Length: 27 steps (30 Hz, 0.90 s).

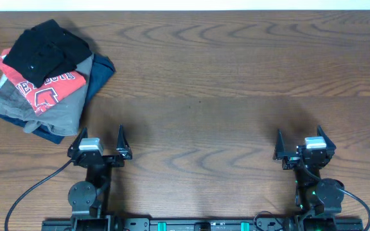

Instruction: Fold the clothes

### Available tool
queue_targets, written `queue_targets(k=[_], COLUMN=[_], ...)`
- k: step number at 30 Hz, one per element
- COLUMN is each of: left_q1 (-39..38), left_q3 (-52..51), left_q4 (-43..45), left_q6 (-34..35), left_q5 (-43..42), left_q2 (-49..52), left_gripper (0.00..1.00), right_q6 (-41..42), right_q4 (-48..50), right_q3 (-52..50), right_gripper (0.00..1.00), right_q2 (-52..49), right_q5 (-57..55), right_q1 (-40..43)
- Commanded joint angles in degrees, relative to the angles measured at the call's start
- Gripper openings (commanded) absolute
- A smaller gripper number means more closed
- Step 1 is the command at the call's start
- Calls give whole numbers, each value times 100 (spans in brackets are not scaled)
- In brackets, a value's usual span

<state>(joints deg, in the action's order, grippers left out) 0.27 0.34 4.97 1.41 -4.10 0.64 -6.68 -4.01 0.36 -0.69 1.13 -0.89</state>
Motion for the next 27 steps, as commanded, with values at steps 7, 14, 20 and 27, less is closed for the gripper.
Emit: queue_targets(k=[7, 14, 20, 27], left_q1=[-470, -496, -496, -496], left_q3=[-11, -11, -11, -11], left_q4=[-879, -879, -879, -879], left_q6=[-264, -267, -267, -267], left_q5=[28, 33, 33, 33], left_q2=[-55, -55, -42, -42], left_gripper=[98, 98, 98, 98], right_q6=[-4, -2, -4, -2], right_q4=[-17, -17, -17, -17], right_q3=[-4, -4, -4, -4], right_gripper=[99, 99, 99, 99], right_q2=[31, 31, 31, 31], right_q5=[42, 42, 42, 39], right_q1=[46, 46, 46, 46])
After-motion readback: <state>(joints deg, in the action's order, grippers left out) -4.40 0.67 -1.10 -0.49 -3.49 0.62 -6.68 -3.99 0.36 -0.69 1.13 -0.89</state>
